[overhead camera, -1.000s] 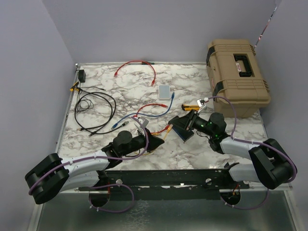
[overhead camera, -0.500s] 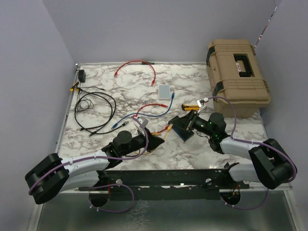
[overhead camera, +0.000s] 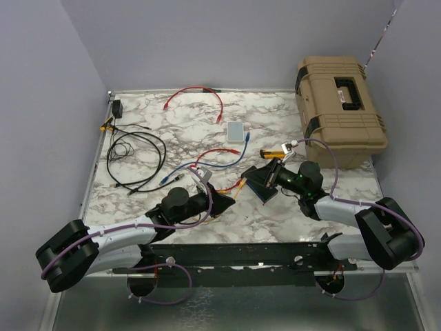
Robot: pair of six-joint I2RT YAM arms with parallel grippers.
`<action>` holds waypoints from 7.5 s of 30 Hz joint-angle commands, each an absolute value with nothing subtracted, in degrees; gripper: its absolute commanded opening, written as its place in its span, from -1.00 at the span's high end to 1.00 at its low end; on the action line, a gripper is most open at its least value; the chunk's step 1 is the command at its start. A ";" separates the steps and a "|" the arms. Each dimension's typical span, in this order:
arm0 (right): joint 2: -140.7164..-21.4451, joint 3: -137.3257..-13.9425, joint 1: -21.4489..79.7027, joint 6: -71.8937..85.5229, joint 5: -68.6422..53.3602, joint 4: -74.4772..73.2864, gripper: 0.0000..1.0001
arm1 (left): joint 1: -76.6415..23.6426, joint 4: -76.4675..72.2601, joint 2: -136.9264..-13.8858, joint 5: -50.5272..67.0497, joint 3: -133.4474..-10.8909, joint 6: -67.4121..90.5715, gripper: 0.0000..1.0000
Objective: Insert the plug into the switch port
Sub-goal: Pick up the connector from the center of the board, then insert the connector into the switch port.
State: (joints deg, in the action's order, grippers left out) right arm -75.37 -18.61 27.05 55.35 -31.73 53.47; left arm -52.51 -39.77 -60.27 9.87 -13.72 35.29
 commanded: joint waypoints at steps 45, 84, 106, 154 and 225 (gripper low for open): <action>-59.95 -32.23 27.67 35.22 14.43 -3.50 -0.20 | -70.71 -28.96 -86.86 -22.97 -34.45 21.33 -0.15; -65.83 -31.94 26.24 32.17 14.68 -3.52 -1.00 | -74.70 -4.57 -106.69 -31.87 -56.00 27.87 0.22; -68.17 -31.99 25.84 30.45 7.02 -0.97 -1.00 | -71.42 -5.80 -100.01 -24.98 -47.56 20.81 1.00; -87.71 -35.39 20.83 26.11 -18.95 9.14 -0.62 | -57.43 -9.74 -98.05 -9.86 -48.98 4.40 1.00; -95.74 -38.03 23.95 21.14 -38.58 14.29 -0.36 | -47.59 -12.77 -96.60 10.21 -50.82 1.38 1.00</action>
